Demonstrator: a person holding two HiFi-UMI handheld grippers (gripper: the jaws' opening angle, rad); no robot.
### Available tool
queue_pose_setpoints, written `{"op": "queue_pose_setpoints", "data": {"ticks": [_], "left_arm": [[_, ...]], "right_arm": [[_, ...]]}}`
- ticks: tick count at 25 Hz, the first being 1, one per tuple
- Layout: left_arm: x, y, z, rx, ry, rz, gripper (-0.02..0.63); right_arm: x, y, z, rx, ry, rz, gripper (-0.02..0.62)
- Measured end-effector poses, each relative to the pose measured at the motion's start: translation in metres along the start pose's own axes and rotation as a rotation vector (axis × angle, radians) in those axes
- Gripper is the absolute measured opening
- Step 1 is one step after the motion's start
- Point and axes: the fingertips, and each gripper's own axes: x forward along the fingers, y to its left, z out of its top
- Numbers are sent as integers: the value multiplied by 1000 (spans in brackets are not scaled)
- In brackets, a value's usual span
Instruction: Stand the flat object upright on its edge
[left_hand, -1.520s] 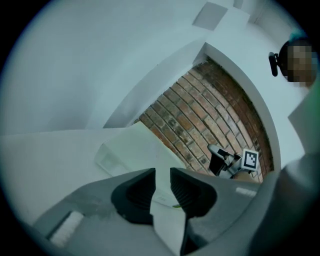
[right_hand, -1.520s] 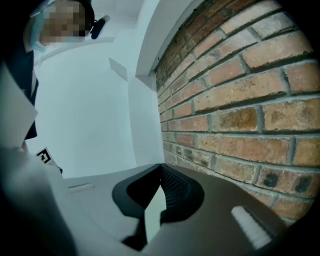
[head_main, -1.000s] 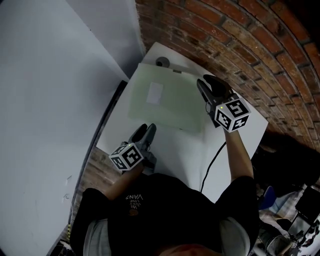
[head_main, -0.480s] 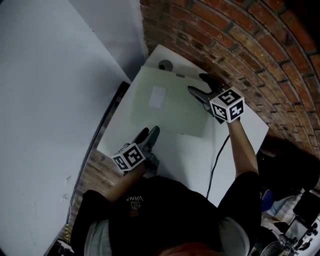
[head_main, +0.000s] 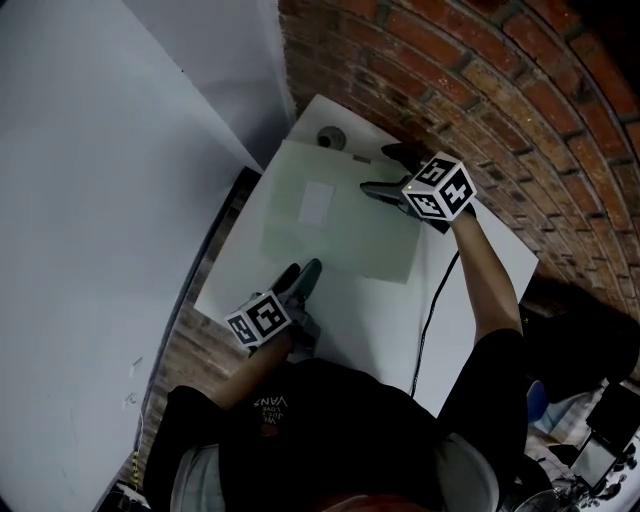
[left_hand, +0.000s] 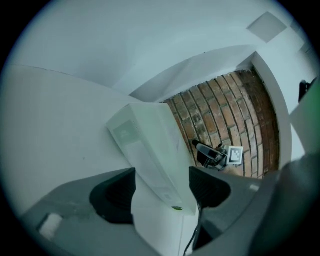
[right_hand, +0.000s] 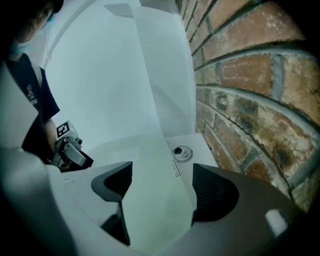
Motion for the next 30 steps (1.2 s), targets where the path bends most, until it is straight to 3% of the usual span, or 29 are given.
{"op": "queue_pose_setpoints", "data": {"ticks": [20, 30], "left_arm": [[21, 3, -5, -128, 38, -10, 345], [25, 8, -5, -115, 52, 5, 345]], "right_arm": [[55, -6, -14, 13, 266, 280, 376], [62, -3, -19, 82, 280, 372, 367]]}}
